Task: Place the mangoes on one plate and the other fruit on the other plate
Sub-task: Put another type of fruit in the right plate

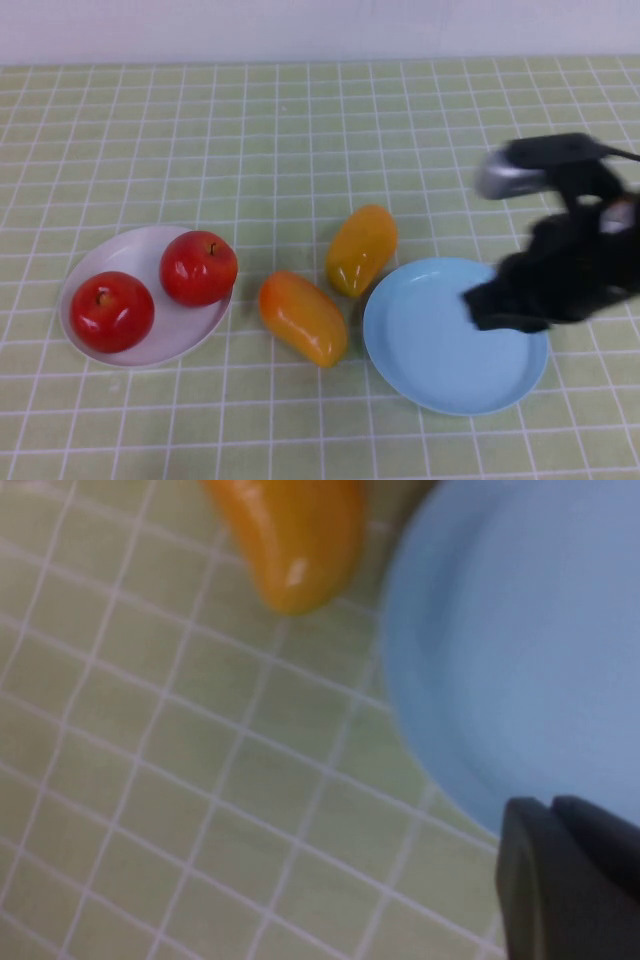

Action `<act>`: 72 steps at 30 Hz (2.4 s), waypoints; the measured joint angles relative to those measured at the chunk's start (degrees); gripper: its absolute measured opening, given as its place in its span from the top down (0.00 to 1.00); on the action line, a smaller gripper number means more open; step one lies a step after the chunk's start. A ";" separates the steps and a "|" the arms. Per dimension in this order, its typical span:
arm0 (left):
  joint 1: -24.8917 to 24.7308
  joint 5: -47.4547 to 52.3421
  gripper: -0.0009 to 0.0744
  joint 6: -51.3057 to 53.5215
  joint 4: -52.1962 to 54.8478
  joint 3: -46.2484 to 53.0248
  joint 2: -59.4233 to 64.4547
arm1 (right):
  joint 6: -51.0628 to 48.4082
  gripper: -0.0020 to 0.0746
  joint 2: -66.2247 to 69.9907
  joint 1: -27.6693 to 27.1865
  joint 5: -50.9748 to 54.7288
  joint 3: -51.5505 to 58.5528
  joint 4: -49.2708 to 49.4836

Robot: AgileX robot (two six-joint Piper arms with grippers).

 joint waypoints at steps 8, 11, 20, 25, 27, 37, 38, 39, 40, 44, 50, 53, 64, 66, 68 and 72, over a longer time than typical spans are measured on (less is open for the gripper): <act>0.00 0.00 0.98 0.00 0.00 0.00 0.00 | 1.00 0.79 18.27 9.25 9.63 -19.75 -3.11; 0.00 0.00 0.98 0.00 0.00 0.00 0.00 | 1.00 0.57 23.79 12.33 10.87 -25.81 -5.12; 0.00 0.00 0.98 0.00 0.00 0.00 0.00 | -0.71 0.24 39.91 17.17 12.78 -43.26 -10.51; 0.00 0.00 0.98 0.00 0.00 0.00 0.00 | -0.85 0.22 47.02 17.35 15.29 -50.75 -13.41; 0.00 0.00 0.98 0.00 0.00 0.00 0.00 | -2.28 0.22 49.01 17.35 15.74 -52.80 -14.16; 0.00 0.00 0.98 0.00 0.00 0.00 0.00 | -4.85 0.22 53.47 17.35 16.15 -56.21 -15.07; 0.00 0.00 0.98 0.00 0.00 0.00 0.00 | -4.85 0.22 53.60 17.40 16.15 -56.31 -15.07; 0.00 0.00 0.98 0.00 0.00 0.00 0.00 | -4.85 0.22 53.67 17.40 16.15 -56.31 -15.07; 0.00 0.00 0.98 0.00 0.00 0.00 0.00 | -4.85 0.22 53.74 17.40 16.15 -56.31 -15.07; 0.00 0.00 0.98 0.00 0.00 0.00 0.00 | -4.96 0.26 53.87 17.40 16.15 -56.42 -15.07; 0.00 0.00 0.98 0.00 0.00 0.00 0.00 | -3.16 0.26 53.96 17.40 17.07 -57.05 -15.18; 0.00 0.00 0.98 0.00 0.00 0.00 0.00 | -0.39 0.26 53.70 17.40 17.91 -57.72 -16.65; 0.00 0.00 0.98 0.00 0.00 0.00 0.00 | 13.98 0.26 38.74 14.00 18.53 -51.00 -20.64; 0.00 0.00 0.98 0.00 0.00 0.00 0.00 | 15.88 0.26 35.23 12.39 18.53 -45.38 -21.16; 0.00 0.00 0.98 0.00 0.00 0.00 0.00 | 17.25 0.26 32.27 10.97 18.51 -39.63 -21.37; 0.00 0.00 0.98 0.00 0.00 0.00 0.00 | 19.70 0.26 28.04 8.35 14.01 -27.78 -20.96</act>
